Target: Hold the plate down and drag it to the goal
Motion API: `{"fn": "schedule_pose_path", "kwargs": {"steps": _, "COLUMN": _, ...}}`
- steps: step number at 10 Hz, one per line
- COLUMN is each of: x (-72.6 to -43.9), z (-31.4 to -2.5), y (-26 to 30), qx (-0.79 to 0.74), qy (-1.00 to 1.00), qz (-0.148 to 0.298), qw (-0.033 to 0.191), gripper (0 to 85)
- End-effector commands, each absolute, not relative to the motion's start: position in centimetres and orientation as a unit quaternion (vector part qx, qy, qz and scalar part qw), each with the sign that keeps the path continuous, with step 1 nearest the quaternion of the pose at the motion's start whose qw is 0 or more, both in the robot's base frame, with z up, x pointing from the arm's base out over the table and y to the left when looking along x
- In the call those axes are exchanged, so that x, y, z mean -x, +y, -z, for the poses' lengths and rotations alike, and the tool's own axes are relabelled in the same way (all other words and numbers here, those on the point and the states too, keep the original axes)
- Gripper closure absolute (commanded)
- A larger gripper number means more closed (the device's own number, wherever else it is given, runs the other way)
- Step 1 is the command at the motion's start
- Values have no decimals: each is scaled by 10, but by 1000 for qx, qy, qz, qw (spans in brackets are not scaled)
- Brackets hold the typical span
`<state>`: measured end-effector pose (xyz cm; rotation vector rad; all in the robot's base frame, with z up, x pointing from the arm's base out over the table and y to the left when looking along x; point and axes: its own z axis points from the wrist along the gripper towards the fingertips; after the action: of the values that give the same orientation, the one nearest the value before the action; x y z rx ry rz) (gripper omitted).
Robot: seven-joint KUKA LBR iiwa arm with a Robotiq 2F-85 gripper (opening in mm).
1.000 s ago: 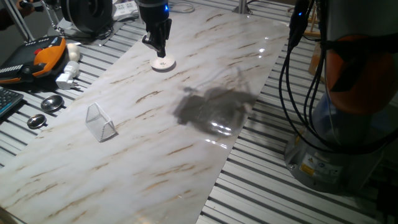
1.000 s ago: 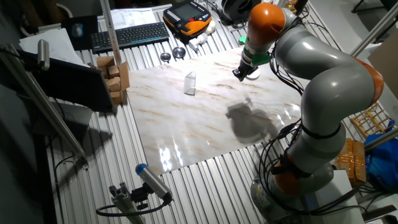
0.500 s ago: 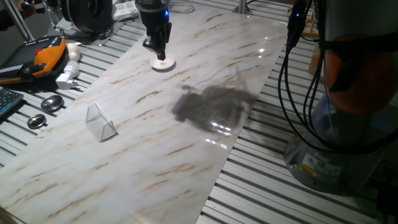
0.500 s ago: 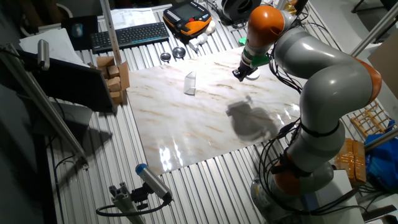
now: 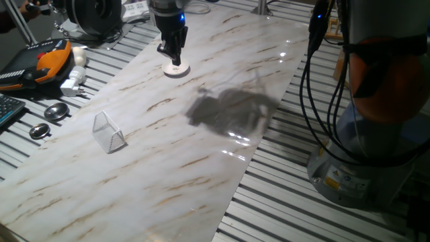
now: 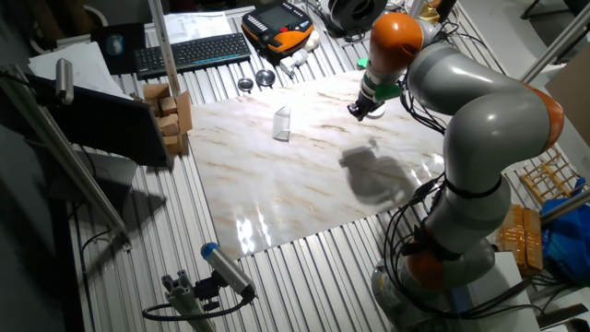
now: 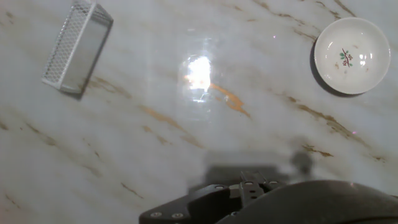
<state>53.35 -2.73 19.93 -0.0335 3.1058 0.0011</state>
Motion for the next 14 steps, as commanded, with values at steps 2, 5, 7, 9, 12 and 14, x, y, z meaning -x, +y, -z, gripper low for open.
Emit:
{"fn": "schedule_pose_path", "kwargs": {"steps": 2, "x": -534, "z": -195, "y": -30, "qx": 4, "qy": 1000, "qz": 1, "qw": 19, "gripper": 850}}
{"fn": "schedule_pose_path", "kwargs": {"steps": 5, "x": -535, "z": -187, "y": -41, "qx": -6, "qy": 1000, "qz": 7, "qw": 22, "gripper": 850}}
{"fn": "schedule_pose_path", "kwargs": {"steps": 7, "x": -539, "z": -186, "y": -50, "qx": -3, "qy": 1000, "qz": 3, "qw": 22, "gripper": 850}}
{"fn": "schedule_pose_path", "kwargs": {"steps": 9, "x": -542, "z": -187, "y": -56, "qx": -1, "qy": 1000, "qz": 3, "qw": 21, "gripper": 850}}
{"fn": "schedule_pose_path", "kwargs": {"steps": 12, "x": -547, "z": -184, "y": -69, "qx": -4, "qy": 1000, "qz": 5, "qw": 23, "gripper": 850}}
{"fn": "schedule_pose_path", "kwargs": {"steps": 14, "x": -549, "z": -181, "y": -71, "qx": -13, "qy": 1000, "qz": 6, "qw": 27, "gripper": 850}}
